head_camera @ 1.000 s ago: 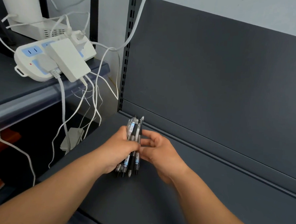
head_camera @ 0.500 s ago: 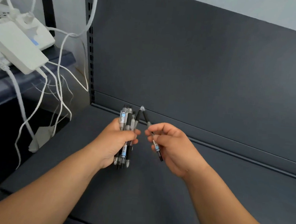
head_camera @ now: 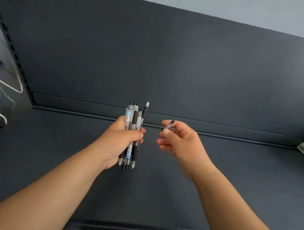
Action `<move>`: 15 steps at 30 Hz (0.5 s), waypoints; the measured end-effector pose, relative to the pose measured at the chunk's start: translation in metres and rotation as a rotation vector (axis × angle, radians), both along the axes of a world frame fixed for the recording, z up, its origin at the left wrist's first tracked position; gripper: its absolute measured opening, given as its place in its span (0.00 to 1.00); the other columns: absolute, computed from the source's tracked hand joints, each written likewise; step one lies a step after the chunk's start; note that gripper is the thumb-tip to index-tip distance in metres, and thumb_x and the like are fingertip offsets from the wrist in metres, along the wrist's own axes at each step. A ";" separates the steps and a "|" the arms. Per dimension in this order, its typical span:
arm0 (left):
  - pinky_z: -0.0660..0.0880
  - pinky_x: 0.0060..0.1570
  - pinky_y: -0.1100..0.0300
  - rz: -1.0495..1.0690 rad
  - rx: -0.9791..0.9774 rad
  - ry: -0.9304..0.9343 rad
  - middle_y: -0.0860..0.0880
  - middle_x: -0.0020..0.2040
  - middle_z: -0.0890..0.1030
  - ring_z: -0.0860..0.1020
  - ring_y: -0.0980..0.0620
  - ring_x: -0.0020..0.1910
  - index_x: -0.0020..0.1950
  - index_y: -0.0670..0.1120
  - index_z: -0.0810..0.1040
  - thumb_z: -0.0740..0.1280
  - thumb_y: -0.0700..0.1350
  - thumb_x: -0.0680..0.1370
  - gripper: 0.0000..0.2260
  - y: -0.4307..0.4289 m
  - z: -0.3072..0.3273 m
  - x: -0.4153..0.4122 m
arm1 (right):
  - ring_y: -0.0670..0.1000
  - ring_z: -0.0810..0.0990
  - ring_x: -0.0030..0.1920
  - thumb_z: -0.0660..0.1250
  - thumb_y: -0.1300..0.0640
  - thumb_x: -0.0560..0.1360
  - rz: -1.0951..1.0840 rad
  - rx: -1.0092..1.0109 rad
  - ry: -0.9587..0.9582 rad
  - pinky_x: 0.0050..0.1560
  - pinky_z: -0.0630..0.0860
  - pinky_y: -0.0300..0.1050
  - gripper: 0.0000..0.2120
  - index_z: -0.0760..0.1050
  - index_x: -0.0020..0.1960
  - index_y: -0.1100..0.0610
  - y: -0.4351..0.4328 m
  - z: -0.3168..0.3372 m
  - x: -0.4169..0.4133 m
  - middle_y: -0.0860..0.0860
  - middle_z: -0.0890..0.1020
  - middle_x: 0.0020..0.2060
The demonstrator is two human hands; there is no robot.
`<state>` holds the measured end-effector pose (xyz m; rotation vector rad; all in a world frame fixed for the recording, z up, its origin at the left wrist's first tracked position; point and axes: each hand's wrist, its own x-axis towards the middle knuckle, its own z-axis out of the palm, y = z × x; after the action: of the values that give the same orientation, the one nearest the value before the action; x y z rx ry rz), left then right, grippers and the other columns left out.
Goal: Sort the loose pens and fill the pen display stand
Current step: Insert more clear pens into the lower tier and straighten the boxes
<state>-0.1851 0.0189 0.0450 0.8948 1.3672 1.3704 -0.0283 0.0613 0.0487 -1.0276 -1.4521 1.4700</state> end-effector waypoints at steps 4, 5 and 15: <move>0.74 0.47 0.53 -0.057 0.013 0.037 0.49 0.45 0.80 0.77 0.52 0.39 0.54 0.45 0.73 0.64 0.31 0.74 0.12 -0.002 0.008 0.074 | 0.45 0.71 0.29 0.62 0.59 0.79 -0.116 0.151 -0.152 0.32 0.72 0.34 0.06 0.77 0.49 0.53 -0.006 0.004 0.076 0.47 0.73 0.30; 0.74 0.47 0.52 -0.069 0.016 0.042 0.50 0.45 0.80 0.77 0.52 0.39 0.53 0.45 0.73 0.64 0.31 0.74 0.12 -0.002 0.009 0.094 | 0.46 0.69 0.29 0.62 0.58 0.79 -0.138 0.180 -0.181 0.31 0.70 0.34 0.06 0.78 0.48 0.53 -0.008 0.005 0.095 0.47 0.72 0.28; 0.74 0.49 0.53 -0.179 0.056 0.065 0.51 0.46 0.80 0.78 0.53 0.38 0.53 0.46 0.74 0.65 0.33 0.74 0.12 -0.012 0.016 0.280 | 0.43 0.75 0.28 0.68 0.57 0.75 -0.260 0.199 -0.212 0.36 0.74 0.41 0.06 0.73 0.42 0.57 -0.028 0.013 0.281 0.51 0.77 0.32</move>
<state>0.0947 0.0070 0.0606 1.0808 1.2693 1.2571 0.2525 0.0337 0.0616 -1.2226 -1.5115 1.0365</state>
